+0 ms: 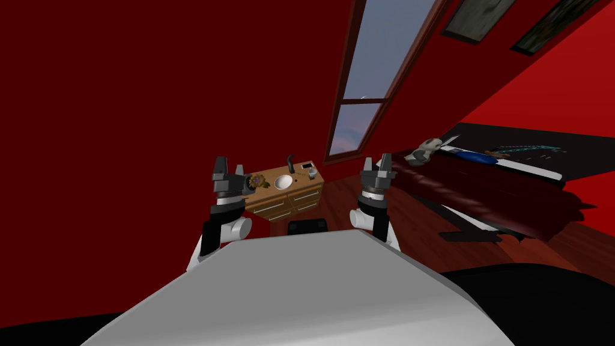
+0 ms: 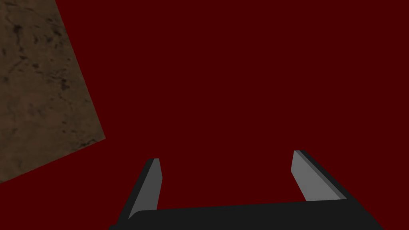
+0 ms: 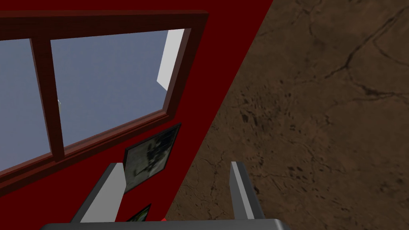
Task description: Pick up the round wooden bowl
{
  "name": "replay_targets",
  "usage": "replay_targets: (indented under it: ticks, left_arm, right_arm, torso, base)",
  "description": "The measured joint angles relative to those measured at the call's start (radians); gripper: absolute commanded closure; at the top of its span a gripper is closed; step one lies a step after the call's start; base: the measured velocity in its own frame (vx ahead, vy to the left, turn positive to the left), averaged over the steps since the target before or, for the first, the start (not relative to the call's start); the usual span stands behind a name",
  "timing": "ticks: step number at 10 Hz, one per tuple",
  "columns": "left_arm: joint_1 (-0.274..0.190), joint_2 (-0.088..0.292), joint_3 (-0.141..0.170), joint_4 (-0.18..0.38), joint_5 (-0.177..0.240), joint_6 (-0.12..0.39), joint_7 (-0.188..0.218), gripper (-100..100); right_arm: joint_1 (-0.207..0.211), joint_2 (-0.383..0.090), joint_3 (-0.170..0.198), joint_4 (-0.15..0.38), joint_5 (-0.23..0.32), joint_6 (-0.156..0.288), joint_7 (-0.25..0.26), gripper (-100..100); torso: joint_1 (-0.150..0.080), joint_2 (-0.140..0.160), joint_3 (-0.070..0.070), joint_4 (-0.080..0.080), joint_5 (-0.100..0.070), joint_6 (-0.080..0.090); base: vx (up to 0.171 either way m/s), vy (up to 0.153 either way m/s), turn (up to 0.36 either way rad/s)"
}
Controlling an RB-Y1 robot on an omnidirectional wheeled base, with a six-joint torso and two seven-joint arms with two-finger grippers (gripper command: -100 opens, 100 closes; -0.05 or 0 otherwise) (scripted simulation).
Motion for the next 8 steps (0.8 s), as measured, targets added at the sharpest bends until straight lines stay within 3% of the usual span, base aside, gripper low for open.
replay_targets:
  ticks: [4,8]
  left_arm:
    - [-0.005,0.033,0.027,-0.004,0.024,0.090,-0.018,-100]
    - [-0.007,0.036,0.030,-0.002,0.026,0.101,-0.019,-100]
  right_arm:
    - [0.000,0.000,0.000,0.000,0.000,0.000,0.000,0]
    - [0.000,0.000,0.000,0.000,0.000,0.000,0.000,0]
  torso:
    - [-0.001,-0.005,-0.003,-0.001,0.000,0.000]
    - [-0.001,-0.005,-0.003,-0.001,0.000,0.000]
  base:
    - [-0.001,-0.007,-0.020]
    - [0.000,-0.004,-0.011]
